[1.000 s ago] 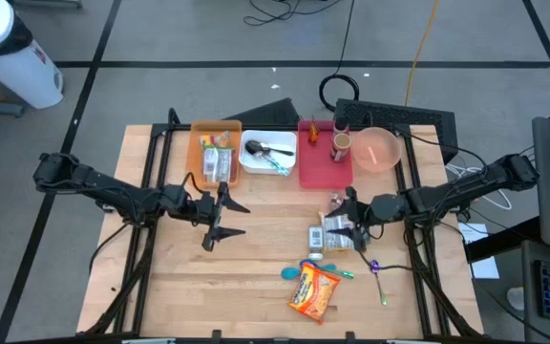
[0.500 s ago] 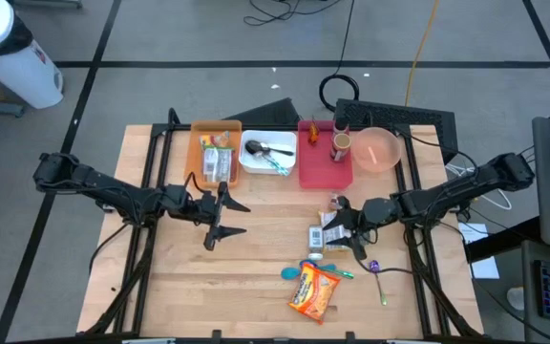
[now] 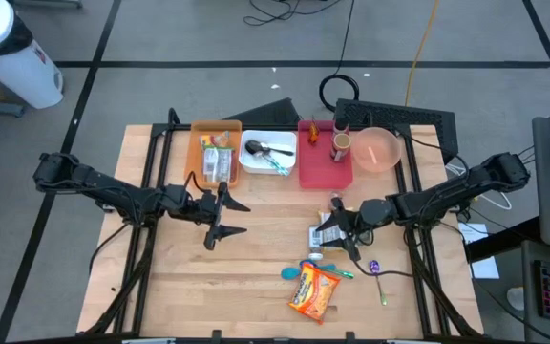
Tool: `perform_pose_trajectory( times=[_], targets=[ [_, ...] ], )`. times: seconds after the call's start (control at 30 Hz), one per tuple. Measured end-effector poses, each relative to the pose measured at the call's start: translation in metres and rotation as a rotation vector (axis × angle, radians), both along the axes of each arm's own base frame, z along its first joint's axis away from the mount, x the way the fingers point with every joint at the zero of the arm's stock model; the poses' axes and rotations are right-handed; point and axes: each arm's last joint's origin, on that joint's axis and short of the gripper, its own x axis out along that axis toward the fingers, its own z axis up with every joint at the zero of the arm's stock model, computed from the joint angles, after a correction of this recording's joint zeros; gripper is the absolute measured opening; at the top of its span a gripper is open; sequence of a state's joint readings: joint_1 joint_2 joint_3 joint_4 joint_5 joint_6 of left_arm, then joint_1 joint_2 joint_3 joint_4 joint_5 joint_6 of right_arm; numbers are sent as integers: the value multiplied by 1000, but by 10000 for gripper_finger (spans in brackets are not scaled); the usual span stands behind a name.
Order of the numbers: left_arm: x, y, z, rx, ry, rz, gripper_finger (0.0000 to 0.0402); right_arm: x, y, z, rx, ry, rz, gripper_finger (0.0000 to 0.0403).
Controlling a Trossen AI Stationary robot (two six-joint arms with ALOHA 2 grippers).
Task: Pick & Place Food Item
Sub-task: Put the white seasoning bottle into the red bin
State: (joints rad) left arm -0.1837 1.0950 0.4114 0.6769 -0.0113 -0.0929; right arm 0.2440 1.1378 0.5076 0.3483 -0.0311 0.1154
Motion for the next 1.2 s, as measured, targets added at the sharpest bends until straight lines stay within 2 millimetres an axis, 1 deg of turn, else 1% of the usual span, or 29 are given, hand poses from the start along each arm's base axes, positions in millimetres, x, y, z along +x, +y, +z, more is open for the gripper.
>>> perform_pose_trajectory(
  times=[0.17, 0.3, 0.4, 0.5, 0.63, 0.77, 0.9, 1.1, 1.2],
  targets=[
    [0, 0, 1, -12, -9, 0, 280, 1, 1, 3, 18, -24, 8, 199],
    [2, -1, 4, -21, -14, -13, 297, 2, 3, 8, 73, -68, 71, 201],
    [8, -2, 7, -19, -10, -18, 312, 2, 4, 13, 94, -112, 111, 214],
    [20, -4, 9, 10, -7, -19, 321, 3, 5, 16, 104, -148, 118, 233],
    [40, -8, 6, 104, 26, -29, 321, 3, 6, 16, 126, -139, 116, 256],
    [60, -8, 6, 133, 83, -66, 313, -1, 17, 16, 131, -135, 165, 270],
    [77, -6, 8, 137, 155, -87, 307, -6, 31, 16, 158, -126, 219, 271],
    [91, 1, 9, 139, 201, -66, 306, -12, 45, 15, 145, -118, 168, 268],
    [93, 2, 8, 139, 208, -61, 306, -13, 47, 12, 112, -96, 111, 268]
  ],
)
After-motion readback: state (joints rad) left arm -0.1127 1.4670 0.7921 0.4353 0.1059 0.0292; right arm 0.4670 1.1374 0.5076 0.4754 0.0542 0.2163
